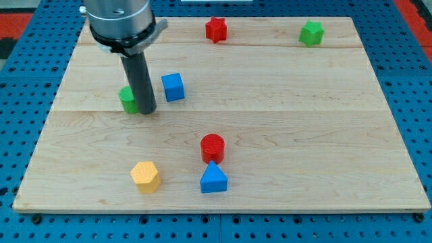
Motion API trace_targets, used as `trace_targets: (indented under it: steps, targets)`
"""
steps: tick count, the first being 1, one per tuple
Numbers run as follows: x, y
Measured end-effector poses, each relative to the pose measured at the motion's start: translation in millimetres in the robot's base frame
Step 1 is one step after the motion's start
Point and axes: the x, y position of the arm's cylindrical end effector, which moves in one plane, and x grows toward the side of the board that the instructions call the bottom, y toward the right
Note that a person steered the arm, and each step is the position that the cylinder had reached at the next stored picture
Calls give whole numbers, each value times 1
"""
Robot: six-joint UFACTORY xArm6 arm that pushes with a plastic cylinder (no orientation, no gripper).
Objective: Move the green circle to the center left side of the board
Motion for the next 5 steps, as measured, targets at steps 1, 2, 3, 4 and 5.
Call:
trace_targets:
  steps: [1,2,3,4,5]
  targets:
    - [-4,-28]
    - [-21,-43]
    - [-23,-34]
    - [-23,-38]
    - [-23,-38]
